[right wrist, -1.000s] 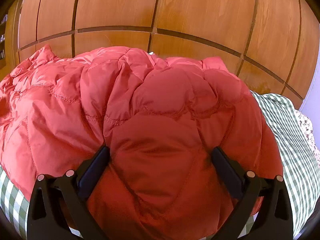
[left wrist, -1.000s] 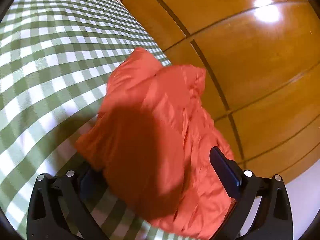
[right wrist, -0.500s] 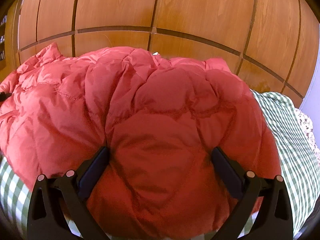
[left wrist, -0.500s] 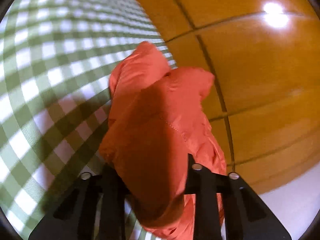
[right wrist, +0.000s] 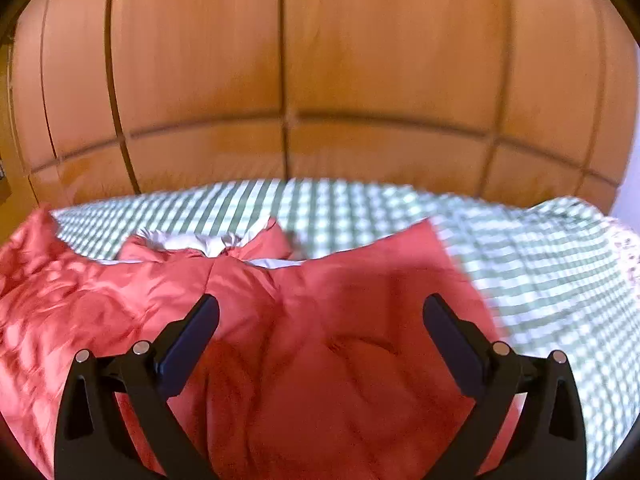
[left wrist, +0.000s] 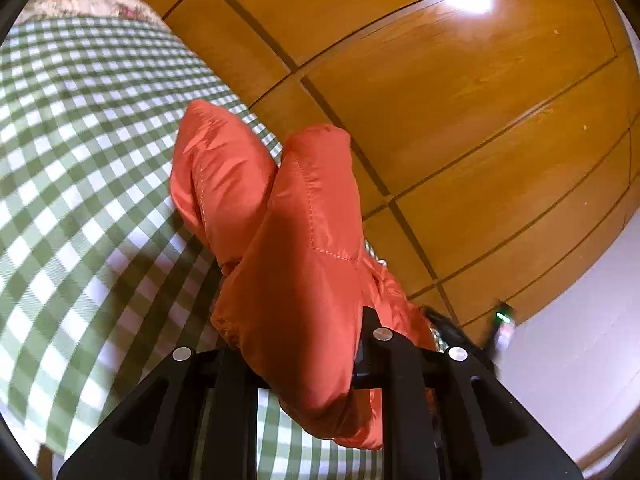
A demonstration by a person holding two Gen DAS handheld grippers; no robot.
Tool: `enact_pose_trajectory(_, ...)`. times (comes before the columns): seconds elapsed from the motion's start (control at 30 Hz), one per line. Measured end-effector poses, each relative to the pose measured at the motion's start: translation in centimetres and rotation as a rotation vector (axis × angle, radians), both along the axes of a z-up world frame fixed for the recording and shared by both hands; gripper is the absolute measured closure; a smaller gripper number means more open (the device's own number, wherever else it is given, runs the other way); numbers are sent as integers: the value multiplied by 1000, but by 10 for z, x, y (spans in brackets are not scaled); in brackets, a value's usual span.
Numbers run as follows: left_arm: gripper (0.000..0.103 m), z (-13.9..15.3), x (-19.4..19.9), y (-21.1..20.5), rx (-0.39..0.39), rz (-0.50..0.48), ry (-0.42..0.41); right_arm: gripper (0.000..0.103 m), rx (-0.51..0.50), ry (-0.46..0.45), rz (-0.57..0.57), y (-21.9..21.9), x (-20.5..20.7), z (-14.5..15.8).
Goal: Fold small clothes
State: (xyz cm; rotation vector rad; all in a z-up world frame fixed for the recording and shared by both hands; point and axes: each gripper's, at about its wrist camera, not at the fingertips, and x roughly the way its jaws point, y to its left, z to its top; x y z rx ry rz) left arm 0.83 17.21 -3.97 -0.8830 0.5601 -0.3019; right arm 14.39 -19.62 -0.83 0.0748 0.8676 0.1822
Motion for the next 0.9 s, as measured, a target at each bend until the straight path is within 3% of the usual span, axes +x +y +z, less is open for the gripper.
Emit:
enact_pose_trajectory(0.07, 86, 11, -9, -1, 37, -7, -29, 2, -86, 55, 33, 28, 7, -27)
enact_pose_trajectory(0.13, 86, 20, -14, -6, 78, -25, -53, 2, -200, -22, 32, 48, -2, -38)
enact_pose_trajectory(0.2, 86, 32, -17, -15, 141, -36, -79, 2, -235, -46, 29, 54, -4, -40)
enact_pose_trajectory(0.33, 86, 53, -7, -24, 185, -53, -132, 2, -139, -2, 39, 29, -4, -29)
enact_pose_trajectory(0.43, 86, 68, -7, -33, 252, -73, -176, 2, -37, -82, -19, -2, -40, -3)
enact_pose_trajectory(0.53, 86, 81, -12, -47, 303, -92, -220, 2, 42, -111, -5, -20, -77, 7)
enact_pose_trajectory(0.7, 86, 103, -5, -73, 335, -159, -292, 2, -25, -16, 116, 1, -93, -35)
enact_pose_trajectory(0.77, 86, 108, 1, -90, 372, -193, -309, 2, -68, -64, 115, 8, -98, -38)
enact_pose_trajectory(0.9, 86, 127, 8, -129, 444, -277, -368, 2, -61, -38, 135, 2, -93, -34)
